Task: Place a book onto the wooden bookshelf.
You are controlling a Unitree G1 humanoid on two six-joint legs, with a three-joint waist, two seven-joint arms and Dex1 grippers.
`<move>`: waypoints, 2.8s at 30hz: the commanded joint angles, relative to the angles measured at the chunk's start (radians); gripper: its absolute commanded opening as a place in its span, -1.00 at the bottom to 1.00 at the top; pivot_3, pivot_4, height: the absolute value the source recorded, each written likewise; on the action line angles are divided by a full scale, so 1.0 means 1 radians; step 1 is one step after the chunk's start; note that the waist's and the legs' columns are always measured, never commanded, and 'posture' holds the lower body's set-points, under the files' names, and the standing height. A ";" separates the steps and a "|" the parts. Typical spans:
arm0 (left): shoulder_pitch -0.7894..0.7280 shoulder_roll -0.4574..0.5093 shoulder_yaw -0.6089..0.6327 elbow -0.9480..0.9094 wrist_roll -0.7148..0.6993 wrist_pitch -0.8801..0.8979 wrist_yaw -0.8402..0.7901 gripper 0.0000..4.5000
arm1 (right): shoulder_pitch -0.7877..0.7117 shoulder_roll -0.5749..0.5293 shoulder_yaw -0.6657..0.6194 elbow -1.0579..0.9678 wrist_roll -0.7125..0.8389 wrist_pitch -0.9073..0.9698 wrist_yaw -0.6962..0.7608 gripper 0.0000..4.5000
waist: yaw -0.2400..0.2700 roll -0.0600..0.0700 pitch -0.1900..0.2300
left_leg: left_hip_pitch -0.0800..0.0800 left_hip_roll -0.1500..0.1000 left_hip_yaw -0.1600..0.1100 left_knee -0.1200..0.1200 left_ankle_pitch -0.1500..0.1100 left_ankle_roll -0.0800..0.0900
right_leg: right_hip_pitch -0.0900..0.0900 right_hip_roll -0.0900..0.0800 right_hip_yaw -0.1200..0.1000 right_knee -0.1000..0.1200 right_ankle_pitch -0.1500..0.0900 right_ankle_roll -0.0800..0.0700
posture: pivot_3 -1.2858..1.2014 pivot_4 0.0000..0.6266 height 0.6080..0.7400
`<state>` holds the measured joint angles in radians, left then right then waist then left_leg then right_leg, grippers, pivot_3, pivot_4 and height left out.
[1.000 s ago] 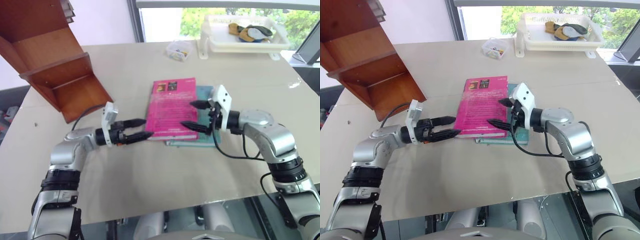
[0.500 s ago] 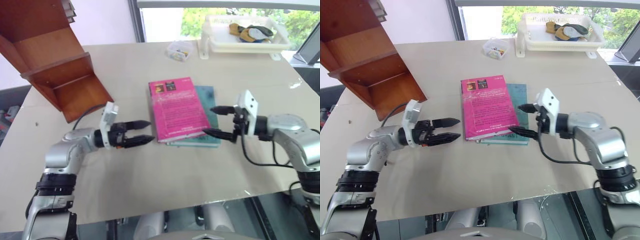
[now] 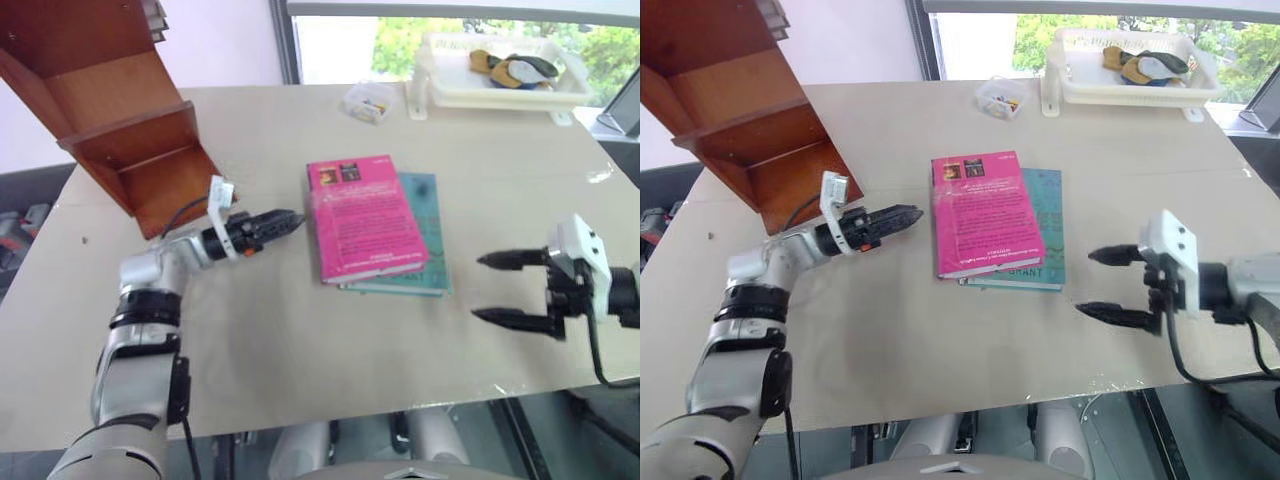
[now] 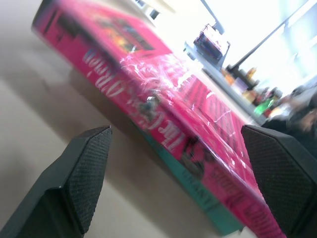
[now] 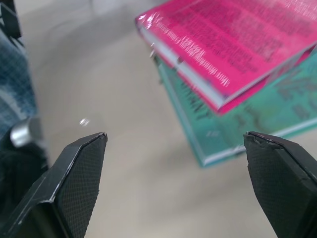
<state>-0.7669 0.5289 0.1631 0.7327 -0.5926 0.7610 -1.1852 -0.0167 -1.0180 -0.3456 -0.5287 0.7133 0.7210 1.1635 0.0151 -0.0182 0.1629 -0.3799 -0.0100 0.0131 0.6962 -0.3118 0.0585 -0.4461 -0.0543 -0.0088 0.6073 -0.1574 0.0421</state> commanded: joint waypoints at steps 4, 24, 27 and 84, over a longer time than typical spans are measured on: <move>-0.100 -0.041 0.062 0.162 -0.047 0.196 -0.017 0.99 | 0.090 -0.014 -0.153 -0.090 0.055 0.039 -0.032 1.00 | -0.007 -0.001 0.000 | 0.000 0.001 0.001 0.003 -0.001 0.001 | 0.001 0.000 0.001 0.001 0.000 0.000 | 0.03 -0.52 1.00; -0.127 -0.199 0.204 0.249 -0.090 0.350 0.097 -0.69 | 0.169 -0.001 -0.208 -0.106 0.058 0.007 -0.082 0.40 | 0.000 -0.001 -0.001 | 0.001 0.001 0.001 0.006 0.000 0.001 | 0.002 0.000 0.002 0.002 0.000 0.000 | 0.03 -0.52 1.00; -0.124 -0.187 0.215 0.217 -0.101 0.361 0.107 -0.69 | 0.153 -0.004 -0.200 -0.094 0.056 -0.001 -0.087 0.40 | 0.000 -0.001 -0.001 | 0.001 0.001 0.001 0.006 0.000 0.001 | 0.002 0.000 0.002 0.002 0.000 0.000 | 0.03 -0.52 1.00; -0.391 0.712 -0.368 -0.671 1.110 -0.350 -0.033 -0.69 | -0.747 0.182 0.070 0.932 0.019 -0.218 0.347 0.40 | -0.024 0.002 0.003 | -0.002 0.003 0.007 0.005 -0.001 0.001 | -0.002 0.002 0.006 0.001 0.001 0.002 | 0.03 -0.52 1.00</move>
<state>-1.1490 1.2101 -0.2533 0.1026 0.4993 0.3905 -1.2119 -0.7364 -0.8198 -0.2512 0.4114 0.7278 0.5195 1.4848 -0.0087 -0.0164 0.1662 -0.3820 -0.0073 0.0200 0.7013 -0.3126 0.0597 -0.4482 -0.0524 -0.0029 0.6081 -0.1565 0.0439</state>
